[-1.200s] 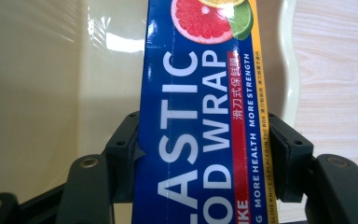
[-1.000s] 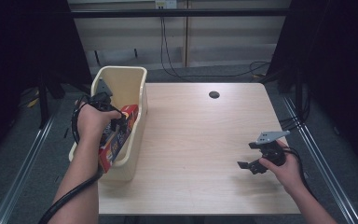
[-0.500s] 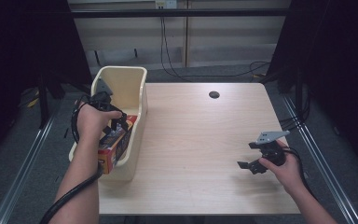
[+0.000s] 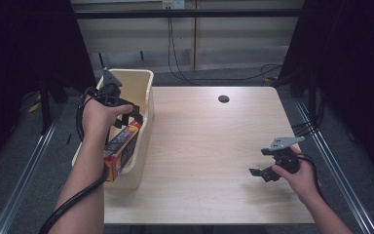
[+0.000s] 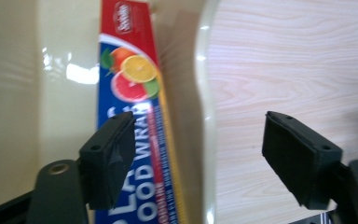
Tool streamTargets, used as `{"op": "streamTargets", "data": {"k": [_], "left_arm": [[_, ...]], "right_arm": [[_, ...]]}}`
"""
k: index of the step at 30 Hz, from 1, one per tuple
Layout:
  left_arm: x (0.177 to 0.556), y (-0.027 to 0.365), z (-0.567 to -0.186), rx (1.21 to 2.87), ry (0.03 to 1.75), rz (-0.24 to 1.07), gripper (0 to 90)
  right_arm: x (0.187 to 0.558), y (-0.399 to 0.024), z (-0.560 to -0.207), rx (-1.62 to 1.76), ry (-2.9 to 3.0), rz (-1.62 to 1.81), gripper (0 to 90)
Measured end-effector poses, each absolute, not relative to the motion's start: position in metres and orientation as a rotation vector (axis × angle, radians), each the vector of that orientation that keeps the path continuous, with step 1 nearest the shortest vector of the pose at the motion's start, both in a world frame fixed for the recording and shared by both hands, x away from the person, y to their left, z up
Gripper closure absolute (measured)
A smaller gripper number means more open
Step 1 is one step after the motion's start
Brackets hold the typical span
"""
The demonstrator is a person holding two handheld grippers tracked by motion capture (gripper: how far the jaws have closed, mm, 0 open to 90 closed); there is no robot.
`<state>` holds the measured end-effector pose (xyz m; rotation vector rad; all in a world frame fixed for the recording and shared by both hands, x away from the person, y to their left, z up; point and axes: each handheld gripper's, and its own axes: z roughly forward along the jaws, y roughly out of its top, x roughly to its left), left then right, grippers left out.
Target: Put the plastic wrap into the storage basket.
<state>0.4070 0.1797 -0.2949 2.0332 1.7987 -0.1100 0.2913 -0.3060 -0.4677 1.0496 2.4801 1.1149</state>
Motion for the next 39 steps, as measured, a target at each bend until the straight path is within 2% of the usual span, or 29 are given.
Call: {"op": "streamTargets", "data": {"k": [21,29,39], "left_arm": [[0.408,0.142,-0.288,2.044,1.614,-0.084,7.4],[0.406,0.129,-0.287,2.081,1.514,-0.064,5.0],[0.403,0.107,-0.296,2.125,1.42,-0.109,4.8]], "right_arm": [[0.29,-0.307,-0.466,1.045,2.477,1.119,4.1],[0.29,-0.304,-0.468,1.039,2.482,1.114,4.1],[0.29,-0.305,-0.468,1.032,2.484,1.112,4.1]]}}
